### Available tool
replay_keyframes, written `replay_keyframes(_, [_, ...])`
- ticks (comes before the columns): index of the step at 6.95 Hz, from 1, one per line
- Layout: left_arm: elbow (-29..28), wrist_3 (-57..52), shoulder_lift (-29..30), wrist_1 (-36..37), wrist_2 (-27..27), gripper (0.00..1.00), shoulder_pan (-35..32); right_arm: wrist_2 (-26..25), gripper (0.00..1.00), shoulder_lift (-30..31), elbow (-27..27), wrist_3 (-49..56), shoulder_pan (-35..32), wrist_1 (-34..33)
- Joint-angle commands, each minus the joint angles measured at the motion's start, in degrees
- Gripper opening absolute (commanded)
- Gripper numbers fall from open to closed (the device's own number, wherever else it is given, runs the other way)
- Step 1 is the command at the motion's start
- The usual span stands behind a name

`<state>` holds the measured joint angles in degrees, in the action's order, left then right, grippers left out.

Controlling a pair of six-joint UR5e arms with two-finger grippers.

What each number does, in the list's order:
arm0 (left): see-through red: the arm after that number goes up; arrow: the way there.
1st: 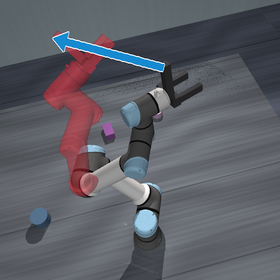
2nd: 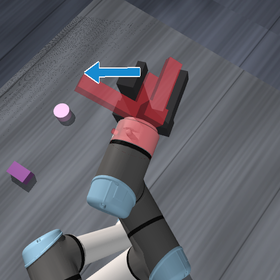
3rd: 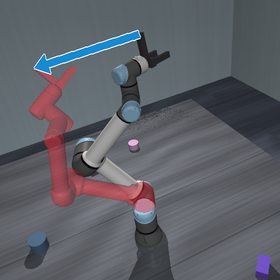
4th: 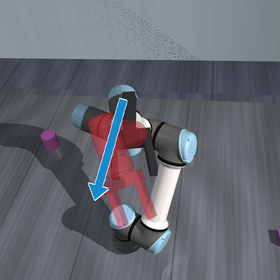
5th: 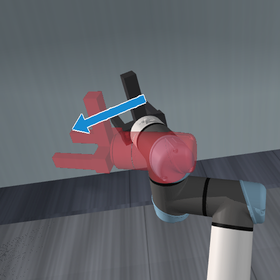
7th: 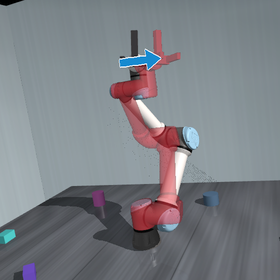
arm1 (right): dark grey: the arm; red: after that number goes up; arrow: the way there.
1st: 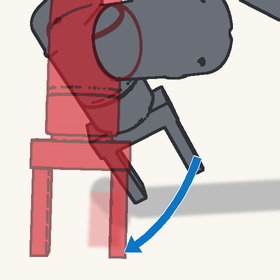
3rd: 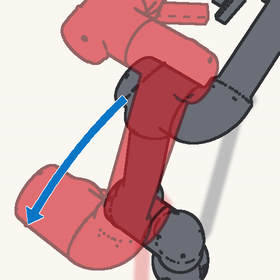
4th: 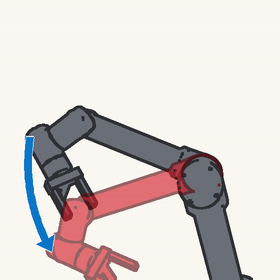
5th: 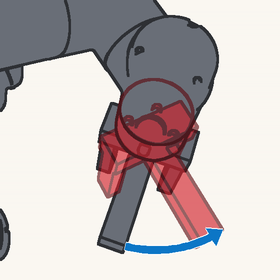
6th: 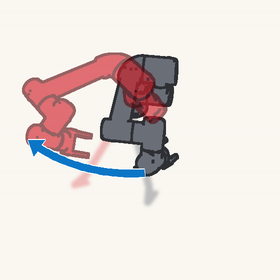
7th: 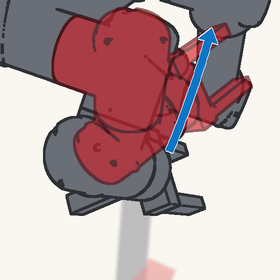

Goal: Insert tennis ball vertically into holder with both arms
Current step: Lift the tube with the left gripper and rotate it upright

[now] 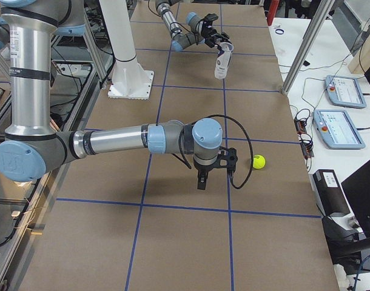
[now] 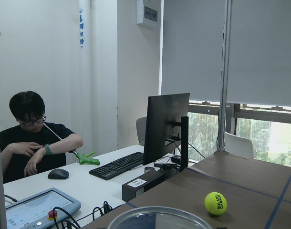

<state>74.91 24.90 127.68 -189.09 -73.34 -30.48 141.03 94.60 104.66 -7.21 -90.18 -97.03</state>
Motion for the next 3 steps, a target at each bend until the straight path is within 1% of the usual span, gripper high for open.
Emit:
replay_keyframes(1, [-8.5,-0.5,0.0,-13.0,4.4,0.31,2.3,0.2,1.00,-0.3,-0.1,0.0,0.0,0.0])
replay_keyframes(3, [-8.8,-0.6,-0.1,-13.2,5.0,0.32,3.4,0.3,1.00,-0.6,-0.5,0.0,0.0,0.0])
